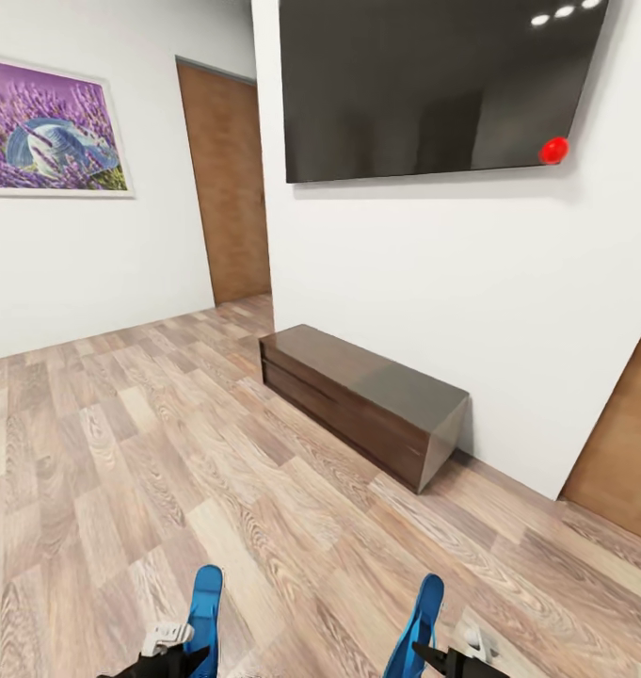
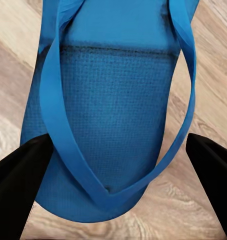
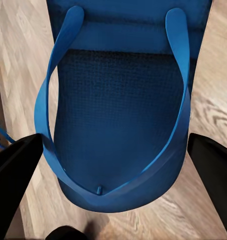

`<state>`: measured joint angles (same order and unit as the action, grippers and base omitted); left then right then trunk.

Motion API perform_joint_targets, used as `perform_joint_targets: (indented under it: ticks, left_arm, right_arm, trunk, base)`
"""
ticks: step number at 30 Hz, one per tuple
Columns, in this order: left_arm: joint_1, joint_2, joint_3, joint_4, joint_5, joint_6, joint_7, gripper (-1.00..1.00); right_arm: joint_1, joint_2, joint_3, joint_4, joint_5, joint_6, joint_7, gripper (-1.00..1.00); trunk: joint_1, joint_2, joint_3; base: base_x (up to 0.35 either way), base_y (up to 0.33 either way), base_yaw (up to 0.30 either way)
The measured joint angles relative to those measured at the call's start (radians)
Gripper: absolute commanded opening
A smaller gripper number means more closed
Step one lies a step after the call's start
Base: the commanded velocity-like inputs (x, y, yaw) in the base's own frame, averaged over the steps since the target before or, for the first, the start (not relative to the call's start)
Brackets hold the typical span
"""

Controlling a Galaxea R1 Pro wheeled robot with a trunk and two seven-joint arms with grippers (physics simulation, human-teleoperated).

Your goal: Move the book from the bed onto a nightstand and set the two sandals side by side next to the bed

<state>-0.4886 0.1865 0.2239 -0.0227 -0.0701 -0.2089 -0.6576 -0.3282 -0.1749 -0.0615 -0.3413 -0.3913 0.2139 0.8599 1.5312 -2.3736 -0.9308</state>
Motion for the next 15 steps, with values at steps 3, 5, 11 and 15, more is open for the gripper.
perform_joint_targets:
  ticks: [3,5,11,15]
  left_arm:
    - [0.000,0.000,0.003,0.000,0.029,-0.001,0.000,-1.00]
    - [0.000,0.001,0.003,0.000,0.036,-0.001,0.000,-1.00]
    - [0.001,0.000,0.003,0.000,0.044,-0.002,0.001,-1.00]
    - [0.001,-0.001,0.003,0.000,0.045,-0.002,0.001,-1.00]
  right_arm:
    - [0.000,0.000,0.000,0.001,0.000,0.000,-0.016,-1.00]
    - [0.000,0.000,0.001,0.000,0.000,0.000,-0.020,-1.00]
    - [0.000,0.000,-0.002,0.000,0.000,0.000,-0.024,-1.00]
    - [0.000,0.000,-0.002,0.001,0.000,0.000,-0.024,-1.00]
  trunk:
    - [0.000,0.000,0.000]
    - [0.000,0.000,0.000]
    - [0.000,0.000,0.000]
    - [0.000,0.000,0.000]
  base:
    - [0.000,0.000,0.291]
    - [0.000,0.000,0.292]
    - [0.000,0.000,0.292]
    - [0.000,0.000,0.292]
